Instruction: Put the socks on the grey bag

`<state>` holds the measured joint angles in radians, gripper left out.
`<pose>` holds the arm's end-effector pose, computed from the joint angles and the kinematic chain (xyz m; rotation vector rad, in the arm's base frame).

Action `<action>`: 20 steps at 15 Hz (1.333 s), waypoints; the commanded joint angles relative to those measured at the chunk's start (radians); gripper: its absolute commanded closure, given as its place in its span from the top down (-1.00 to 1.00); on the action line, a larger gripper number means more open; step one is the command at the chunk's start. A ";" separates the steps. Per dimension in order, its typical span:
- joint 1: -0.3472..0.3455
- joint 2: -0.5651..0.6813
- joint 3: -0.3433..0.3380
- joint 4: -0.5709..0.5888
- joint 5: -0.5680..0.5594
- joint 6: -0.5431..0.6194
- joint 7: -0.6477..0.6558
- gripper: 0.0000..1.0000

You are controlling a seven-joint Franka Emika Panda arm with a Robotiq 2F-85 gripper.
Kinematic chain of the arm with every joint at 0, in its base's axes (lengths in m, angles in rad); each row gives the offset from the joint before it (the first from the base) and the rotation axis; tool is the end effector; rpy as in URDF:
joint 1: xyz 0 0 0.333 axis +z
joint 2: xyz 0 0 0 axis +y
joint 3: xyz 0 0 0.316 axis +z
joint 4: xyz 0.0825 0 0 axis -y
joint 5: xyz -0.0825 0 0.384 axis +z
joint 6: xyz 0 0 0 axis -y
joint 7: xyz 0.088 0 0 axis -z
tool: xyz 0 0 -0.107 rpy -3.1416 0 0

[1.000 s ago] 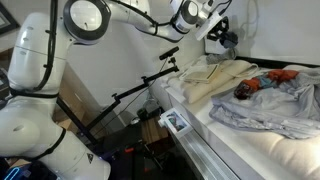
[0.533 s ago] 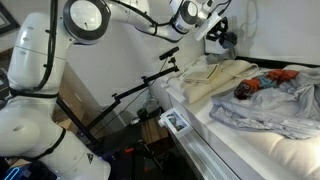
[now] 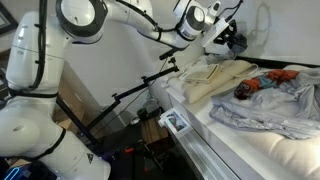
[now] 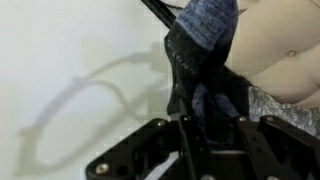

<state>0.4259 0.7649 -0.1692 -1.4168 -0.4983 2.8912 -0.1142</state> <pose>0.7293 0.2567 0.3238 2.3754 1.1502 0.9827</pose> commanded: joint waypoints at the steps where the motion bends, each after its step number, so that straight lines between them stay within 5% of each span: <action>1: 0.039 -0.089 -0.120 -0.185 -0.050 0.120 0.134 -0.92; 12: 0.219 -0.078 -0.512 -0.393 -0.007 0.274 0.415 -0.92; 16: 0.221 -0.053 -0.539 -0.422 0.012 0.228 0.483 -0.92; 17: 0.181 -0.053 -0.492 -0.421 0.019 0.207 0.466 -0.92; 20: 0.190 -0.028 -0.502 -0.418 0.097 0.210 0.405 -0.92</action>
<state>0.6040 0.7328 -0.6616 -1.8302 -0.4531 3.0957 0.3350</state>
